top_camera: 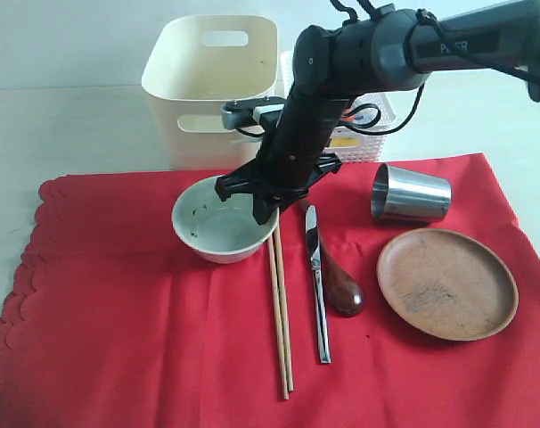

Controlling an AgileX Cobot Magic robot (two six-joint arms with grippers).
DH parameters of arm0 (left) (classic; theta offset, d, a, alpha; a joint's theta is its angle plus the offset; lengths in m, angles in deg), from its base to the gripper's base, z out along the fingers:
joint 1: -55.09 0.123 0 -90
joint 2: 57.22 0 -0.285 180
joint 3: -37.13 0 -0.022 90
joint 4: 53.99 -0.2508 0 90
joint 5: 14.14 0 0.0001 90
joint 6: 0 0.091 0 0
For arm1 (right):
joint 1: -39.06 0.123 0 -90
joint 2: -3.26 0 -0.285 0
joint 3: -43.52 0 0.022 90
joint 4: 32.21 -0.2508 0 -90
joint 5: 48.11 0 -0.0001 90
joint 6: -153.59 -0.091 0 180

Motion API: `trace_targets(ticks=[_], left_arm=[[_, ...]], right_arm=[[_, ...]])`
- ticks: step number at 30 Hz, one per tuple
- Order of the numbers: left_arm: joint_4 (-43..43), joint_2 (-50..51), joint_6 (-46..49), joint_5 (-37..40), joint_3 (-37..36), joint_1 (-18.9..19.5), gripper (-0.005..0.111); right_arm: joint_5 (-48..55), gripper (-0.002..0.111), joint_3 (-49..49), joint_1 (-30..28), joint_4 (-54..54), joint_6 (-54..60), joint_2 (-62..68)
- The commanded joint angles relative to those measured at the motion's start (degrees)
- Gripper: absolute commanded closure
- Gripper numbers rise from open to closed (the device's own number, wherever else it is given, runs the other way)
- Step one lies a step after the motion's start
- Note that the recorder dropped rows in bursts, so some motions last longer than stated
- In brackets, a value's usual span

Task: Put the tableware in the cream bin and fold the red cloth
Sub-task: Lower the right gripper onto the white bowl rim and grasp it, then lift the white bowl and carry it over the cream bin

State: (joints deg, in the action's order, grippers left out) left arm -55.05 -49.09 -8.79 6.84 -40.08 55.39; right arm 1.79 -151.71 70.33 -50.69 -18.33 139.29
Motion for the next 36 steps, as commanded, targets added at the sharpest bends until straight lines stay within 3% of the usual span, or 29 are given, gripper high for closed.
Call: trace_targets(ticks=[1, 18, 36], left_arm=[[-0.04, -0.34, -0.16, -0.33, -0.01, -0.24, 0.107], [-0.04, -0.34, -0.16, -0.33, -0.01, -0.24, 0.107], [-0.04, -0.34, -0.16, -0.33, -0.01, -0.24, 0.107]], right_arm=[[1.67, 0.108, 0.07, 0.06, 0.48, 0.19, -0.22], [3.97, 0.108, 0.07, 0.06, 0.48, 0.19, -7.73], [2.00, 0.108, 0.07, 0.06, 0.48, 0.43, -33.76]])
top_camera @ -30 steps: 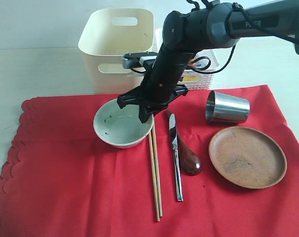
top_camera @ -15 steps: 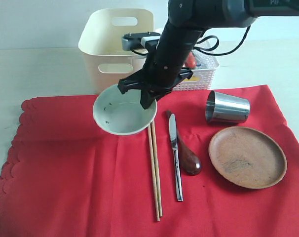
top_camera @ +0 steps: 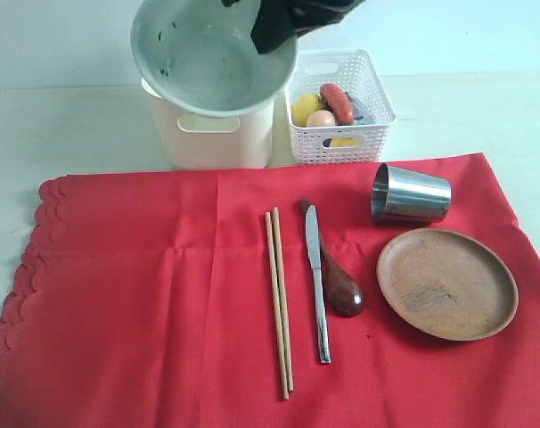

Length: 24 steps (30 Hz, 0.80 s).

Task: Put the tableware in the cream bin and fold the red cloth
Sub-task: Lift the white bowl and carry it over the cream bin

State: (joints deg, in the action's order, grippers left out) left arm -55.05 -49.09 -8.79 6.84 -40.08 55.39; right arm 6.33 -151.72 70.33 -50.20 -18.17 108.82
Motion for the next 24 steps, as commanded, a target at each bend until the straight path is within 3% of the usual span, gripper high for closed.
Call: trace_targets(ticks=[1, 6, 16, 24], left_arm=[[-0.04, -0.34, -0.16, -0.33, -0.01, -0.24, 0.107], [-0.04, -0.34, -0.16, -0.33, -0.01, -0.24, 0.107], [-0.04, -0.34, -0.16, -0.33, -0.01, -0.24, 0.107], [-0.04, -0.34, -0.16, -0.33, -0.01, -0.24, 0.107]], right_arm=[[-3.18, 0.108, 0.07, 0.06, -0.01, 0.54, -3.90], [-5.74, 0.108, -1.85, 0.06, 1.76, 0.64, -4.27], [-9.22, 0.108, -22.22, 0.06, 11.25, -2.50, 14.76], [-16.06, 0.108, -23.97, -0.05, 23.24, -12.63, 23.17]])
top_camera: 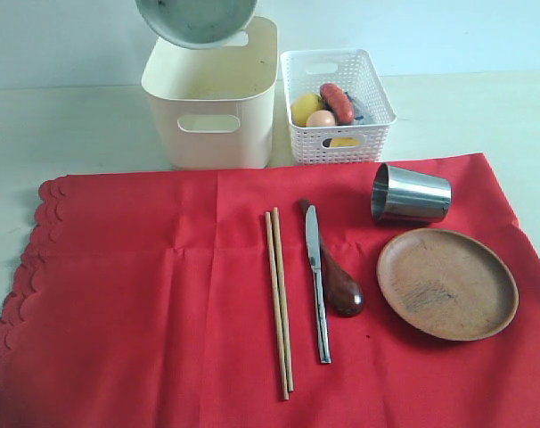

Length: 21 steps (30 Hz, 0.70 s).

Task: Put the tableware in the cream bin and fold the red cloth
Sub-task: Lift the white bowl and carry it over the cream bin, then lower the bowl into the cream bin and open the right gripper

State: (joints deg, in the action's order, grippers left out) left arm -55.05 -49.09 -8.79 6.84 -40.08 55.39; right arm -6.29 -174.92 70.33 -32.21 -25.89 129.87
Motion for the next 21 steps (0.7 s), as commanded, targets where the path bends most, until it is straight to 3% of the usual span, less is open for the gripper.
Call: trace_targets(ticks=[1, 21], left_arm=[[-0.04, -0.34, -0.16, -0.33, -0.01, -0.24, 0.107], [-0.04, -0.34, -0.16, -0.33, -0.01, -0.24, 0.107]], right_arm=[[-3.88, 0.108, -0.77, -0.05, 6.59, -5.96, 2.82], [-9.30, 0.108, -0.77, -0.14, 8.20, -10.12, 11.35]])
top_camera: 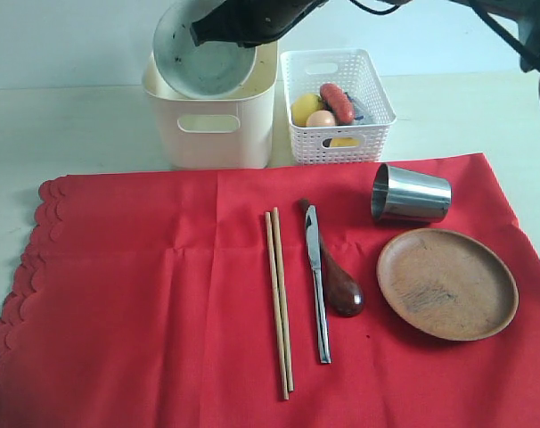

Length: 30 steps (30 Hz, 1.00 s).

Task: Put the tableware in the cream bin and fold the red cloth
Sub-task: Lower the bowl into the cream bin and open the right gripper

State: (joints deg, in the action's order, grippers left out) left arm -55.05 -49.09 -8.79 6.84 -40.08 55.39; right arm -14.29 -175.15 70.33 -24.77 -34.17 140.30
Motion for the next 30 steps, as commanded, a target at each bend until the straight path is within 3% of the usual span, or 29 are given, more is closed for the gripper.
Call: trace_targets(ticks=[1, 13, 23, 30], left_arm=[[-0.04, -0.34, -0.16, -0.33, -0.01, -0.24, 0.107], [-0.04, -0.34, -0.16, -0.33, -0.01, -0.24, 0.107], [-0.04, -0.34, -0.16, -0.33, -0.01, -0.24, 0.107], [-0.04, -0.34, -0.16, -0.33, -0.01, -0.24, 0.107]], right_arm=[[-1.30, 0.108, -0.53, -0.14, 0.76, -2.74, 1.16], [-0.85, 0.107, -0.53, -0.39, 1.77, -5.47, 1.67], [-0.82, 0.073, -0.53, -0.39, 3.61, -5.56, 1.67], [0.84, 0.065, -0.53, -0.39, 4.21, -5.56, 1.28]])
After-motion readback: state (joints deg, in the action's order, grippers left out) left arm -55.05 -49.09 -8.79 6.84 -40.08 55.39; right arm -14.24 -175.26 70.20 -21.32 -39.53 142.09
